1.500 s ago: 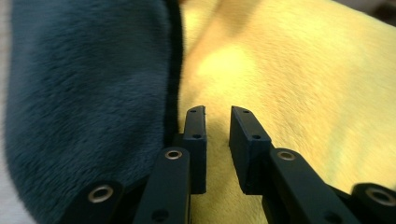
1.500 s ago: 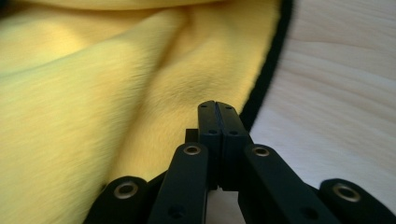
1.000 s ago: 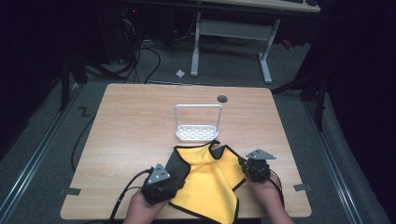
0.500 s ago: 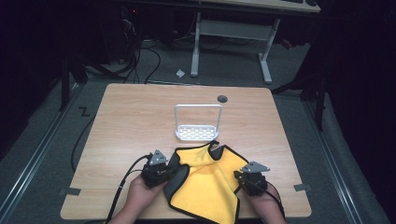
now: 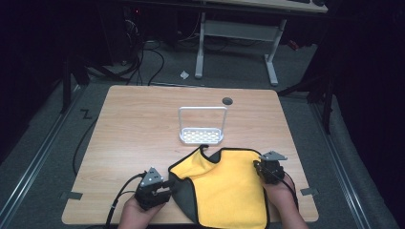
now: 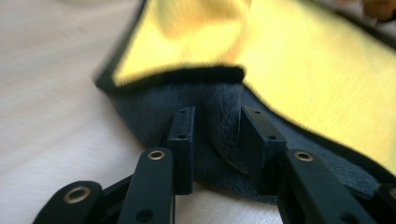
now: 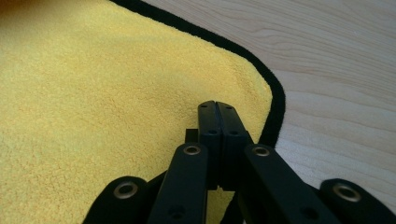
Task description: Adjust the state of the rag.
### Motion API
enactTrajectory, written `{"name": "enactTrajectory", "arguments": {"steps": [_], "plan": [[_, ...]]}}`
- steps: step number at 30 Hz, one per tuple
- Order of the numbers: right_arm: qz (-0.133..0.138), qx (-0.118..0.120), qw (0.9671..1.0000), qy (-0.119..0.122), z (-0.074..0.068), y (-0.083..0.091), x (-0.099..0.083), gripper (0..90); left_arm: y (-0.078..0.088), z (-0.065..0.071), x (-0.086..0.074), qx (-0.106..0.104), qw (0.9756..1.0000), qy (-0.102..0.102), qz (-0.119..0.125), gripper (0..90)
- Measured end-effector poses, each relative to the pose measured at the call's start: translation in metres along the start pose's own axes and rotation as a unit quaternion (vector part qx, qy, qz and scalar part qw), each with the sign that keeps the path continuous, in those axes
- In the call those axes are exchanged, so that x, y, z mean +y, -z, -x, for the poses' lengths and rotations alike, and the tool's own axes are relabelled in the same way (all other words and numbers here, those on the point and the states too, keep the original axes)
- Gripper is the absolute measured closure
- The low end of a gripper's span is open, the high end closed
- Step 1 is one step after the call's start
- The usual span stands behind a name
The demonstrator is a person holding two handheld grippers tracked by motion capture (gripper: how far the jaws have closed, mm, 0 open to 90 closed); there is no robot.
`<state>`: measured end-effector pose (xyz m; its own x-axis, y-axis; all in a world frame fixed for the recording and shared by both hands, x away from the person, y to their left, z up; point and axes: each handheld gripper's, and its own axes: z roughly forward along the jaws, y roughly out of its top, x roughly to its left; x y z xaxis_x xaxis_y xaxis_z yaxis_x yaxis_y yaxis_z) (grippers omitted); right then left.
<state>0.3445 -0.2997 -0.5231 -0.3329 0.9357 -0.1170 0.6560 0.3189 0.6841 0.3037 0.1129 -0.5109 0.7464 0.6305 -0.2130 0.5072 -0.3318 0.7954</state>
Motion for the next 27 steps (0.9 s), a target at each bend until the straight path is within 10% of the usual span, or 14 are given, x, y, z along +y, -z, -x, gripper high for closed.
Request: {"name": "enactTrajectory", "arguments": {"steps": [7, 12, 17, 27], "plan": [[0.002, -0.001, 1.0000, -0.001, -0.001, 0.002, -0.003, 90.0, 0.007, -0.038, 0.031, 0.019, 0.9986, 0.019, 0.046, 78.2], [0.004, -0.001, 1.0000, -0.004, -0.001, 0.004, -0.006, 90.0, -0.032, -0.055, 0.043, -0.021, 0.9991, 0.034, -0.011, 86.6], [0.005, 0.002, 1.0000, -0.006, 0.000, 0.004, -0.006, 90.0, -0.065, -0.050, 0.041, -0.023, 0.9952, -0.007, -0.095, 89.6], [0.007, -0.001, 1.0000, -0.005, -0.001, 0.004, -0.006, 90.0, -0.037, -0.048, 0.018, 0.012, 0.9970, -0.001, -0.077, 89.7]]}}
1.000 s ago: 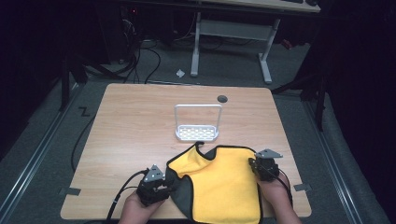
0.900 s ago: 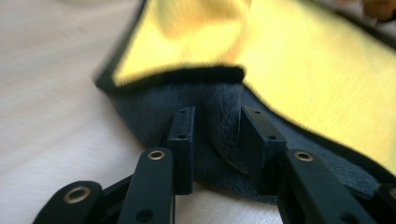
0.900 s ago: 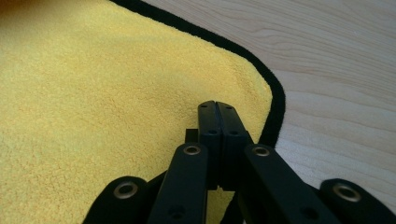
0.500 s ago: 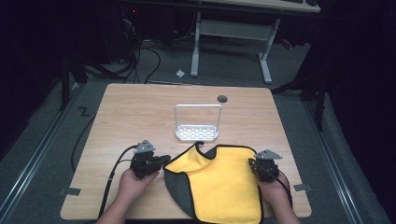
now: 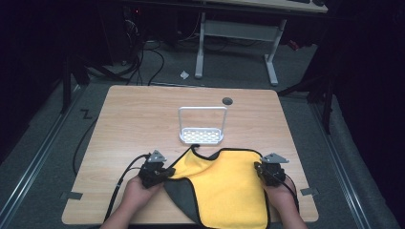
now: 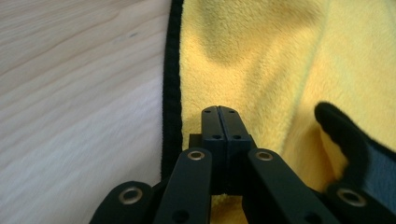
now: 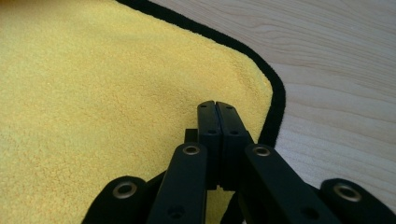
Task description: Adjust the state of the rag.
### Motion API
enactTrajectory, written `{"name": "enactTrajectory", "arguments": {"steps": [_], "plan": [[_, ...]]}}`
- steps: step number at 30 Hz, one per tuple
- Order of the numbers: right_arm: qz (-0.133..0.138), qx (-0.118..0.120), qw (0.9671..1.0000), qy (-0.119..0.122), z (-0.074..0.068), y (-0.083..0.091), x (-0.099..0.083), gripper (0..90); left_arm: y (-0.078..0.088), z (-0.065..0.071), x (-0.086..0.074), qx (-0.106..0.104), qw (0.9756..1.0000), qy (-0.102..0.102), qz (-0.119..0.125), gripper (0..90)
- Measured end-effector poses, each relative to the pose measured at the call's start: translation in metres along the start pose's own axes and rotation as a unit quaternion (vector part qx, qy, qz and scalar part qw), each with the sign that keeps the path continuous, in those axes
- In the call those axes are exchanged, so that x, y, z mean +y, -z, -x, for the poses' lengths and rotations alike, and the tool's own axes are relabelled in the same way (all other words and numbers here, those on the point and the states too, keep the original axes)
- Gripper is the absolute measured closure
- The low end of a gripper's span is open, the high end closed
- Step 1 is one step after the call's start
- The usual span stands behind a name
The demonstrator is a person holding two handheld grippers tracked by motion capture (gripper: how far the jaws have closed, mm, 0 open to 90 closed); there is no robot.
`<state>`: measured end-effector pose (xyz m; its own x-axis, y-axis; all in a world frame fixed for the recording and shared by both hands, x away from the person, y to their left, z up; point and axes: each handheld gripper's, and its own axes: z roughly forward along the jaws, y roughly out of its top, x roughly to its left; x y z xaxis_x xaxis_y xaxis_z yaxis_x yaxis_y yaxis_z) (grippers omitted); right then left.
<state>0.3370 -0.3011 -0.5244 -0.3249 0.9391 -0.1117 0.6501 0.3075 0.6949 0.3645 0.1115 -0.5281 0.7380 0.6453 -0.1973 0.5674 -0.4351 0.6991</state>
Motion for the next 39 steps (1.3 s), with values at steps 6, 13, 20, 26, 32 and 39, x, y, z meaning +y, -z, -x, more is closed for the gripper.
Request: {"name": "enactTrajectory", "arguments": {"steps": [6, 13, 20, 26, 32, 39], "plan": [[0.002, 0.003, 1.0000, 0.005, -0.002, -0.002, 0.001, 89.9, 0.028, 0.001, -0.028, 0.013, 0.9998, 0.015, 0.004, 89.7], [0.003, 0.005, 1.0000, 0.005, -0.001, -0.004, 0.005, 85.6, 0.036, -0.008, -0.021, 0.032, 0.9986, 0.038, 0.021, 82.9], [0.005, 0.043, 0.9988, 0.024, -0.021, 0.010, 0.001, 85.3, 0.003, -0.017, 0.004, 0.021, 0.9993, 0.032, 0.001, 83.6], [0.000, 0.033, 0.9992, 0.024, -0.021, -0.004, 0.008, 87.9, -0.010, -0.036, 0.018, 0.036, 0.9977, 0.054, 0.018, 87.3], [-0.002, 0.024, 0.9997, 0.008, -0.011, -0.019, 0.023, 85.4, -0.003, -0.036, 0.026, 0.022, 0.9962, 0.078, 0.033, 73.6], [0.015, 0.030, 0.9993, 0.018, -0.018, -0.006, 0.017, 85.1, 0.010, 0.006, 0.025, -0.028, 0.9969, 0.052, 0.052, 66.1]]}}
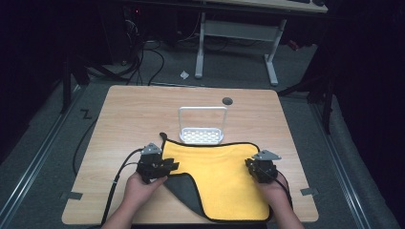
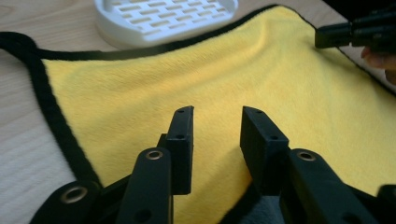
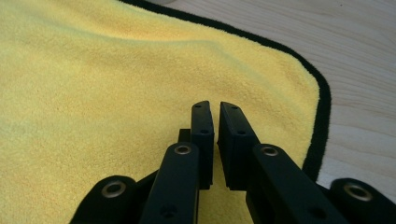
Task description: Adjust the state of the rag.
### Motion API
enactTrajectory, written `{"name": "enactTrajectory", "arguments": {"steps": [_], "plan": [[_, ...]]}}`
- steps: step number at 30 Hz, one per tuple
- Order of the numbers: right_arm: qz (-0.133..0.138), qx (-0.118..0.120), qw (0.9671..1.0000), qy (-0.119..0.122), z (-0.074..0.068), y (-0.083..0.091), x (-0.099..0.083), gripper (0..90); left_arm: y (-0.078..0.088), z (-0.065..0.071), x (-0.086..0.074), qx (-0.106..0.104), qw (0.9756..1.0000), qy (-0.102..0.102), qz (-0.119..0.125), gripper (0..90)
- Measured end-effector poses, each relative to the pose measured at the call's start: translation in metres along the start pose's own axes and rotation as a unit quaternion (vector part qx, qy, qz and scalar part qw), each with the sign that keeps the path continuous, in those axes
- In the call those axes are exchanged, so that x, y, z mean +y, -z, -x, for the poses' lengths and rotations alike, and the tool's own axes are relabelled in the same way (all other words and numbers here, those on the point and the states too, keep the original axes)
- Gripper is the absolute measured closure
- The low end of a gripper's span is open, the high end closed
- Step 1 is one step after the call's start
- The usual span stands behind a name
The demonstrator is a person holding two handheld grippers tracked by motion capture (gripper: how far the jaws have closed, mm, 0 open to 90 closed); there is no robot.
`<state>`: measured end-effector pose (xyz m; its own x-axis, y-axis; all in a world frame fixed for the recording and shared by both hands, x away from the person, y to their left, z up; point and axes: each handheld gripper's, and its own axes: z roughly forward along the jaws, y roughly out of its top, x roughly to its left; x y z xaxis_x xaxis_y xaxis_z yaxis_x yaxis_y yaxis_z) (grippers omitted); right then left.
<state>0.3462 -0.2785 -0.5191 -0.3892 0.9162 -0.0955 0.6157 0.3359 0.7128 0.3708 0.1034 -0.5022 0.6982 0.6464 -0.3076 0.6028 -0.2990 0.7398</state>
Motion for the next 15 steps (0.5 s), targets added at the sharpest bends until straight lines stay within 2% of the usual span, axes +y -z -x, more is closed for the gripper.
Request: {"name": "enactTrajectory", "arguments": {"steps": [3, 5, 6, 8, 9, 12, 15], "plan": [[-0.007, -0.001, 0.9999, 0.008, -0.002, -0.004, -0.002, 85.2, -0.007, 0.009, -0.005, -0.020, 0.9997, -0.005, -0.013, 63.3], [-0.007, -0.002, 0.9999, 0.011, -0.003, -0.005, -0.003, 85.2, -0.011, 0.013, -0.009, -0.020, 0.9994, -0.012, -0.024, 59.3], [-0.007, -0.002, 0.9999, 0.011, -0.003, -0.005, -0.003, 85.2, -0.014, 0.016, -0.011, -0.016, 0.9991, -0.020, -0.033, 61.2], [-0.007, -0.002, 0.9999, 0.011, -0.003, -0.005, -0.003, 85.4, -0.013, 0.019, -0.016, -0.001, 0.9986, -0.035, -0.039, 79.1], [-0.007, -0.002, 0.9999, 0.012, -0.003, -0.005, -0.003, 85.5, -0.011, 0.020, -0.018, -0.004, 0.9989, -0.031, -0.034, 84.7], [-0.006, -0.005, 0.9999, 0.013, -0.004, -0.005, -0.003, 85.7, 0.006, 0.020, -0.025, -0.006, 0.9994, -0.029, -0.019, 85.8], [-0.007, -0.006, 0.9998, 0.015, -0.004, -0.006, -0.003, 85.9, 0.028, 0.019, -0.039, -0.002, 0.9997, -0.022, -0.011, 85.8]]}}
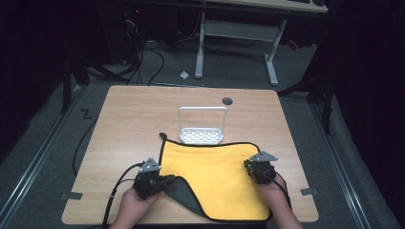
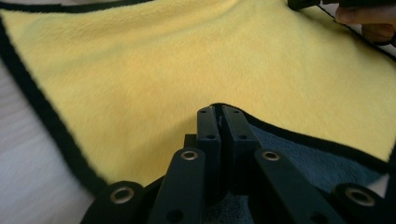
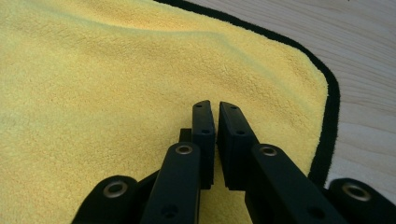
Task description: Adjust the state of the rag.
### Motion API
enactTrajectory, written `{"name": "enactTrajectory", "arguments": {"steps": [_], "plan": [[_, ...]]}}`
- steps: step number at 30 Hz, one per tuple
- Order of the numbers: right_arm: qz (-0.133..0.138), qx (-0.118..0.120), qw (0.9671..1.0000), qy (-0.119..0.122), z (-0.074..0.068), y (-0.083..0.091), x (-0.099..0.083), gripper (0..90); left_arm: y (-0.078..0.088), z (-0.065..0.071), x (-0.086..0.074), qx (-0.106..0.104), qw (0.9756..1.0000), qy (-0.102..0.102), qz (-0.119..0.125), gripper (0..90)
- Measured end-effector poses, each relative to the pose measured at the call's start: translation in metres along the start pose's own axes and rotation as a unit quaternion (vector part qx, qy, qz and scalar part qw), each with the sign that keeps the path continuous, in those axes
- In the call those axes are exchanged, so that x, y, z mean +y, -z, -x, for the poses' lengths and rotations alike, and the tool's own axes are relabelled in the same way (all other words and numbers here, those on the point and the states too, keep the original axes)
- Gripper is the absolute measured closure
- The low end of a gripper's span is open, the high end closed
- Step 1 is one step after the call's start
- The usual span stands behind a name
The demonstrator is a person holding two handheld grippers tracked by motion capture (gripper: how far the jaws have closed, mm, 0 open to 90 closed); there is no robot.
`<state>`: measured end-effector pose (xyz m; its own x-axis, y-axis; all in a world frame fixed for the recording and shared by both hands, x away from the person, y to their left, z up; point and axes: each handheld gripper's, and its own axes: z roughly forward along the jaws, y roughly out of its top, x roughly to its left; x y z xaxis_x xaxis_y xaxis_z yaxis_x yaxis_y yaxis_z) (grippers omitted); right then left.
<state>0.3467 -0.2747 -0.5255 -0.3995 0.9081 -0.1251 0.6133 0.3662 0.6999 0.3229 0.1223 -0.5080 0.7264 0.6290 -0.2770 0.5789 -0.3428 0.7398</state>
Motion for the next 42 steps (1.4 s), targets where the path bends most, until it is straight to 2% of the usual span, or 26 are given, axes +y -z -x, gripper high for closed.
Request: {"name": "enactTrajectory", "arguments": {"steps": [4, 7, 10, 12, 14, 15, 16, 19, 23, 25, 27, 29, 30, 32, 35, 37, 39, 42], "plan": [[0.000, 0.001, 1.0000, -0.001, 0.000, 0.000, 0.000, 85.9, 0.029, 0.001, -0.027, -0.003, 0.9997, 0.023, 0.010, 84.6], [-0.001, -0.002, 1.0000, 0.001, -0.001, 0.000, 0.000, 85.9, 0.045, 0.004, -0.046, 0.003, 0.9992, 0.039, 0.011, 81.3], [-0.002, -0.003, 1.0000, 0.001, -0.001, 0.000, 0.001, 85.9, 0.060, 0.003, -0.058, 0.006, 0.9978, 0.061, 0.027, 74.5], [-0.002, -0.004, 1.0000, 0.002, -0.001, 0.000, 0.001, 85.9, 0.067, 0.000, -0.061, 0.017, 0.9969, 0.066, 0.039, 73.7], [-0.002, -0.005, 1.0000, 0.002, -0.001, 0.000, 0.001, 85.9, 0.064, -0.008, -0.055, 0.024, 0.9958, 0.075, 0.046, 73.8], [-0.002, -0.006, 1.0000, 0.003, -0.002, 0.000, 0.001, 85.9, 0.058, -0.010, -0.048, 0.028, 0.9961, 0.070, 0.046, 74.1], [-0.002, -0.005, 1.0000, 0.003, -0.001, 0.000, 0.001, 85.9, 0.052, -0.012, -0.043, 0.031, 0.9965, 0.065, 0.042, 75.1], [-0.001, -0.005, 1.0000, 0.002, -0.001, 0.000, 0.001, 85.9, 0.023, -0.016, -0.025, 0.022, 0.9975, 0.062, 0.027, 75.4], [0.000, -0.003, 1.0000, -0.001, -0.001, 0.000, 0.000, 85.9, -0.002, -0.012, -0.023, 0.017, 0.9986, 0.050, -0.004, 76.8], [0.001, -0.002, 1.0000, -0.001, 0.000, 0.000, 0.000, 86.0, 0.002, -0.004, -0.029, 0.013, 0.9990, 0.043, -0.008, 78.7], [0.002, -0.001, 1.0000, -0.001, 0.000, 0.000, 0.000, 86.0, 0.014, 0.005, -0.036, 0.006, 0.9990, 0.043, -0.003, 80.2], [0.002, 0.000, 1.0000, -0.001, 0.000, 0.000, 0.000, 86.0, 0.027, 0.013, -0.046, 0.015, 0.9993, 0.035, -0.005, 80.2], [0.002, 0.000, 1.0000, 0.000, 0.000, 0.000, -0.001, 86.0, 0.033, 0.015, -0.052, 0.016, 0.9990, 0.041, -0.003, 80.2], [0.001, -0.001, 1.0000, 0.001, 0.000, 0.000, 0.000, 86.0, 0.043, 0.015, -0.060, 0.022, 0.9986, 0.047, 0.002, 79.9], [0.001, -0.003, 1.0000, 0.002, -0.001, 0.000, 0.000, 86.0, 0.046, 0.006, -0.055, 0.034, 0.9979, 0.053, 0.011, 78.1], [0.000, -0.004, 1.0000, 0.001, -0.001, 0.000, 0.000, 86.0, 0.040, -0.001, -0.043, 0.036, 0.9981, 0.046, 0.018, 77.1], [0.002, -0.006, 1.0000, 0.004, -0.001, 0.000, 0.000, 85.9, 0.020, -0.011, -0.026, 0.040, 0.9987, 0.032, 0.006, 75.4], [0.001, -0.006, 1.0000, 0.002, 0.000, 0.000, 0.000, 85.9, -0.007, -0.026, -0.006, 0.045, 0.9984, 0.033, -0.002, 75.0]]}}
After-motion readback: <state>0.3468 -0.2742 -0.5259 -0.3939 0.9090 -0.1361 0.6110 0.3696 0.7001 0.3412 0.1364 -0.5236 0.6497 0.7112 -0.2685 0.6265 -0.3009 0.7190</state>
